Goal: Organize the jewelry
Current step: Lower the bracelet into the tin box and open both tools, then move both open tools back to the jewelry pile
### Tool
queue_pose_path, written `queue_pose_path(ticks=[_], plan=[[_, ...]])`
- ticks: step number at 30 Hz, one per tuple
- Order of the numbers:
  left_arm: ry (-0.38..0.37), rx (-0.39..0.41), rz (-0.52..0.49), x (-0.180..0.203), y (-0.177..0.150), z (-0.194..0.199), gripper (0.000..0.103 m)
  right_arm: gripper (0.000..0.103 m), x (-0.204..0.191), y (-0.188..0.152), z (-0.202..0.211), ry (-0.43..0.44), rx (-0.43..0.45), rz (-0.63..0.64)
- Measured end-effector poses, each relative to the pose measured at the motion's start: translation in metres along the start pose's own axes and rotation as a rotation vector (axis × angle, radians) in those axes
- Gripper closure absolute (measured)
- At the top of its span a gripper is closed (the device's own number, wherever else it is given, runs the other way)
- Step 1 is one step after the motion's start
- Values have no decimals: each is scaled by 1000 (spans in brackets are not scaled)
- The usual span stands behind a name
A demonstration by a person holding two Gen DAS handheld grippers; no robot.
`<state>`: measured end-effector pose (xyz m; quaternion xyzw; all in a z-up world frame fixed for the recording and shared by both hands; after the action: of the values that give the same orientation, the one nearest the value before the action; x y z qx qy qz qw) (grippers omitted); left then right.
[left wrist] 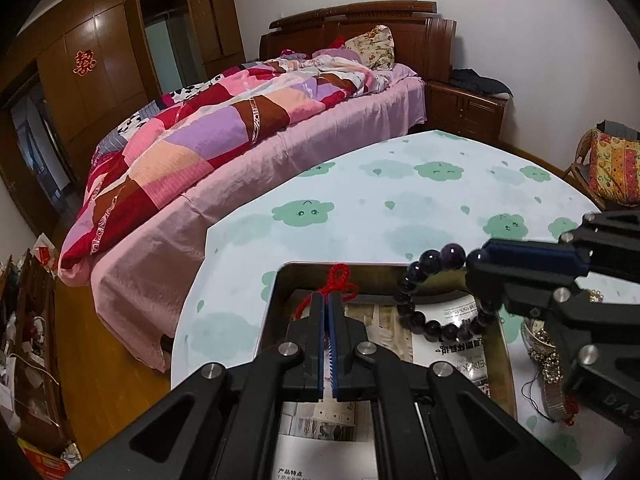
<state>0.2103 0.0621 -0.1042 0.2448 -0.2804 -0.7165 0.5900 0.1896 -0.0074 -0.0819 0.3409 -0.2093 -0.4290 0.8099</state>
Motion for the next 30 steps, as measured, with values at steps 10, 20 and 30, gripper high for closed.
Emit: queue_pose_path(ticks=[10, 20, 30], plan=[[43, -34, -30, 2, -5, -1, 100, 56, 15, -17, -9, -21, -37, -47], [107, 51, -20, 0, -6, 30, 27, 40, 41, -43, 26, -49, -3, -97], [38, 107, -7, 65, -30, 56, 27, 37, 99, -108, 67, -161, -5, -208]])
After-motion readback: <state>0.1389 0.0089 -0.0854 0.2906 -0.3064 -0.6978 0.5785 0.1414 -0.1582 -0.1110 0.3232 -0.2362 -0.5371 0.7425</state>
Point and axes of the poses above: each gripper's, at about its wrist camera, not at the fingertips, and z roughly against the way its jaws point, x to its right, y to its top, the point moved 8 cm from there along -z, roughly the way its jaws point, and after that the axes turned 8 degrees about -y, right-handed, at the moved point
